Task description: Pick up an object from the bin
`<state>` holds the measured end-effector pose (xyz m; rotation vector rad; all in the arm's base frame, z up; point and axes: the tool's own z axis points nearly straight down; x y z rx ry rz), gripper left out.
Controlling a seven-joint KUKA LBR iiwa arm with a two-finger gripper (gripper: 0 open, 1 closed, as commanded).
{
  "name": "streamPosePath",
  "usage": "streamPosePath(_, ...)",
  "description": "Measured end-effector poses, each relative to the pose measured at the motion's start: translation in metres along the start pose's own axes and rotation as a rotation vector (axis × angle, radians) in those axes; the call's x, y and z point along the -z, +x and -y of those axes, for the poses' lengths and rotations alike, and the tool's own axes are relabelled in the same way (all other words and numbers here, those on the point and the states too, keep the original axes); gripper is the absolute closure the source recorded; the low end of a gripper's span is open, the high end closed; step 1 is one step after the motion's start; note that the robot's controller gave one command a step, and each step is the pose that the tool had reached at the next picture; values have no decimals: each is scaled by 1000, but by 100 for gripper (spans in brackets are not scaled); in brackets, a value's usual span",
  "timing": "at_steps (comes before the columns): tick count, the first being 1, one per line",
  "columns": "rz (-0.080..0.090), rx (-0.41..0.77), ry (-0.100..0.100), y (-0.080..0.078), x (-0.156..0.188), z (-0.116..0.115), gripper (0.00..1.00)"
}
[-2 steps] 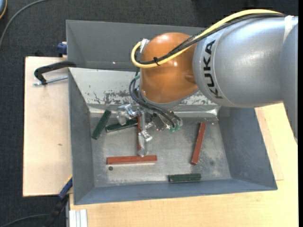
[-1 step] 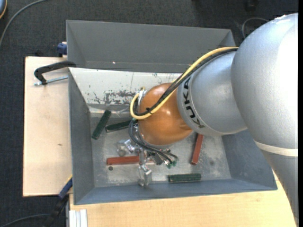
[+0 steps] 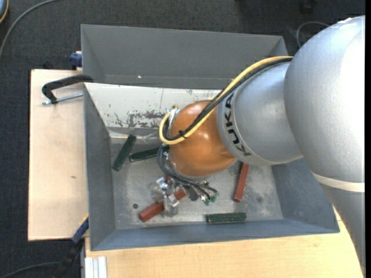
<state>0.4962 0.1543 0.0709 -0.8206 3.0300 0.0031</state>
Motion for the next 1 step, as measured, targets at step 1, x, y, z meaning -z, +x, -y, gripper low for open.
streamPosePath(1,10,174,5,7,135,15,100)
